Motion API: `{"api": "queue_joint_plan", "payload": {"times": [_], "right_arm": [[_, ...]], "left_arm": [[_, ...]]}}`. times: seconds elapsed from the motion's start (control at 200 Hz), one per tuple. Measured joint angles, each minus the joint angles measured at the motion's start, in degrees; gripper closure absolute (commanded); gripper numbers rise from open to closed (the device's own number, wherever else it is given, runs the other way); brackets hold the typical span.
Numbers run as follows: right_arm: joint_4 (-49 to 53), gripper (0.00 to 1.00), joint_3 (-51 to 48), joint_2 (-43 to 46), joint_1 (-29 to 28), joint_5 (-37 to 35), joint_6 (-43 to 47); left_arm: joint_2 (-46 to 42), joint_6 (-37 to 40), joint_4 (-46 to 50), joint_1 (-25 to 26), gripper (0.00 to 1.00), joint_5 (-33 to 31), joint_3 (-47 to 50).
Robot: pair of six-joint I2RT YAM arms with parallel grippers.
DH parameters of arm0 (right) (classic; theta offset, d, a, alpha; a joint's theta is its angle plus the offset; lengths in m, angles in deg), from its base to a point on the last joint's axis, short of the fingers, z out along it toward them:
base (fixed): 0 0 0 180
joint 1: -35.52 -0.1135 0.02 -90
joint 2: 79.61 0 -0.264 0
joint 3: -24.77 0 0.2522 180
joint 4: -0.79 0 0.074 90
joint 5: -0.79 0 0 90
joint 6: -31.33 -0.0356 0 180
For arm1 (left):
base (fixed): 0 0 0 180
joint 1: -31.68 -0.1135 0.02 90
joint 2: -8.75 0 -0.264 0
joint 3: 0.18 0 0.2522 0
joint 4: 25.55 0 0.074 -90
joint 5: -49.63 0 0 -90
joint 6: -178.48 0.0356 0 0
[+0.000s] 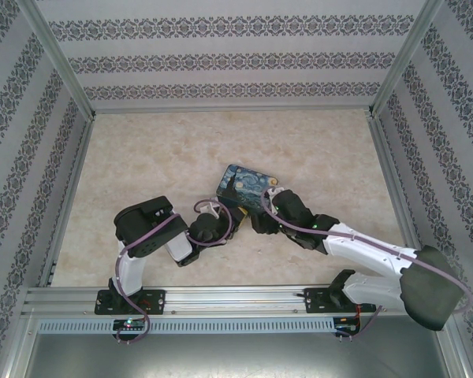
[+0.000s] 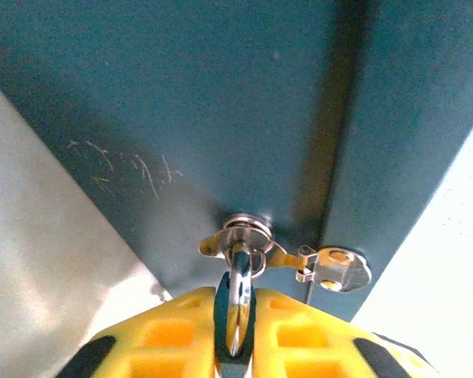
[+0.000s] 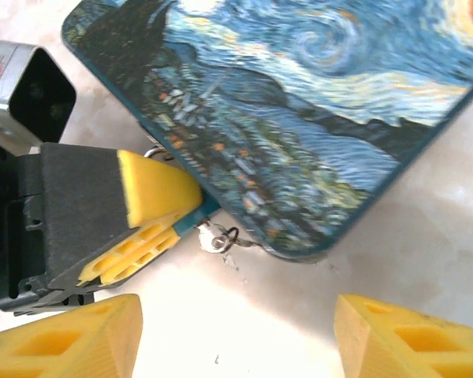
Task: Unlock a padlock with a key
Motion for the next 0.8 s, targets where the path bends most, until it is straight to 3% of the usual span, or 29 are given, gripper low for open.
{"api": "queue_joint_plan", "payload": {"times": [0.155, 0.29, 0.545, 0.734, 0.804], "right_arm": [[-2.80, 0.31, -3.10, 1.05, 0.35, 2.45, -9.09], [-6.54, 0.31, -5.62, 1.05, 0.33, 4.57, -15.82], [-12.09, 0.28, -6.95, 1.03, -1.66, 6.05, -23.54], [-15.82, 0.28, -6.95, -2.25, -1.68, 6.25, -25.68], [-16.65, 0.28, -6.62, -4.46, -1.66, 6.27, -25.92]], "left_arm": [[-2.54, 2.01, 3.04, 0.00, 0.48, 0.87, 1.75], [-6.25, 4.04, 5.97, 0.00, 0.33, 1.16, 2.62], [-17.11, 8.17, 17.29, 0.00, 0.16, 0.66, 5.27], [-33.20, 14.12, 34.56, 0.00, 0.01, -2.03, 5.31], [-39.89, 17.16, 42.86, -0.02, 0.01, -3.98, 4.22]]}}
